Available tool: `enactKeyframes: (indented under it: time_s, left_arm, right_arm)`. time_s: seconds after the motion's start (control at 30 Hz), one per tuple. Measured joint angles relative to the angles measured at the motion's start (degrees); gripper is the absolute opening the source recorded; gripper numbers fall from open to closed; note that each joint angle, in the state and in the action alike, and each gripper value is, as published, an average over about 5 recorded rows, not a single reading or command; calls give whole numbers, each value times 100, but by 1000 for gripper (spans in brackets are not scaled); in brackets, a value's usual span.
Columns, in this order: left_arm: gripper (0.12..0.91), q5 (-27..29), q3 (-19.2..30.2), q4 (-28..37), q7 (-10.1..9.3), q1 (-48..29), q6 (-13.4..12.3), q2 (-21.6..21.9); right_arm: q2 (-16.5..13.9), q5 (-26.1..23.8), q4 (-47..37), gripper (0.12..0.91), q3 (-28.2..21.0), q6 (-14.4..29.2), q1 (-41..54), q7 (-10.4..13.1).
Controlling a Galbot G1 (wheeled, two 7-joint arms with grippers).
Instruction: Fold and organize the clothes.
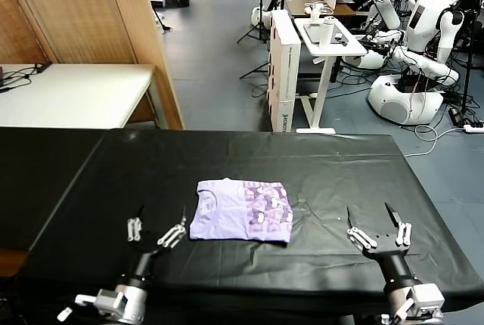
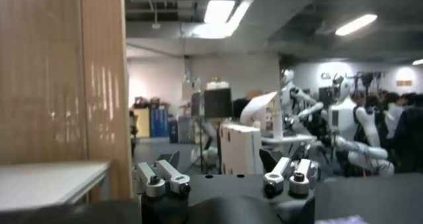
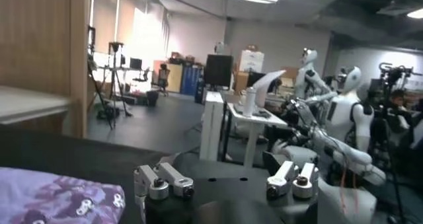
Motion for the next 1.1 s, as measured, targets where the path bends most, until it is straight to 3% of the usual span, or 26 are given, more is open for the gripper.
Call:
enactKeyframes:
  time_s: [0.4,0.67,1.1]
  left_arm:
    - [907,-122,-174,-161,86,170,-20,-65]
    - [907,134,-175,-261,534,270,154,-165]
    - [907,225,-295,-130,568,384,24,-147]
  right_arm:
    - [158,-156,373,907,166,37,-367,-185]
    - [178,-360,556,907,266,18,-627,-190]
    - [229,-502,536,907,294,18,-775,-184]
